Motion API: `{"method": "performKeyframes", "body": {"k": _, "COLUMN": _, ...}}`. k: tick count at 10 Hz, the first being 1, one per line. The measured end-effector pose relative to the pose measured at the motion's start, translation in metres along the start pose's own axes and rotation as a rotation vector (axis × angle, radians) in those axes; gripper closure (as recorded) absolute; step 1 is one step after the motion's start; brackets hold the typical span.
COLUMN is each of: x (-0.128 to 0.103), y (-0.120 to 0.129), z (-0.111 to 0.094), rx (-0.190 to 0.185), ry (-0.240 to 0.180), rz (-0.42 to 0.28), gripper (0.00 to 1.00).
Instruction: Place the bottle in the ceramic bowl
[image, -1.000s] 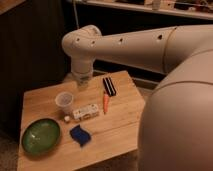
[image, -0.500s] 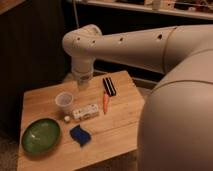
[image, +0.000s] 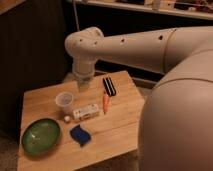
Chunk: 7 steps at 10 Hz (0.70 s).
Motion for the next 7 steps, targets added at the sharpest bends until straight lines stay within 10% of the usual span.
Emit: {"method": "performKeyframes", "body": {"k": 7, "x": -0.032, "y": -0.046, "z": 0.085, "rx": 0.042, "ry": 0.212, "rz": 0.062, "gripper": 0.64}}
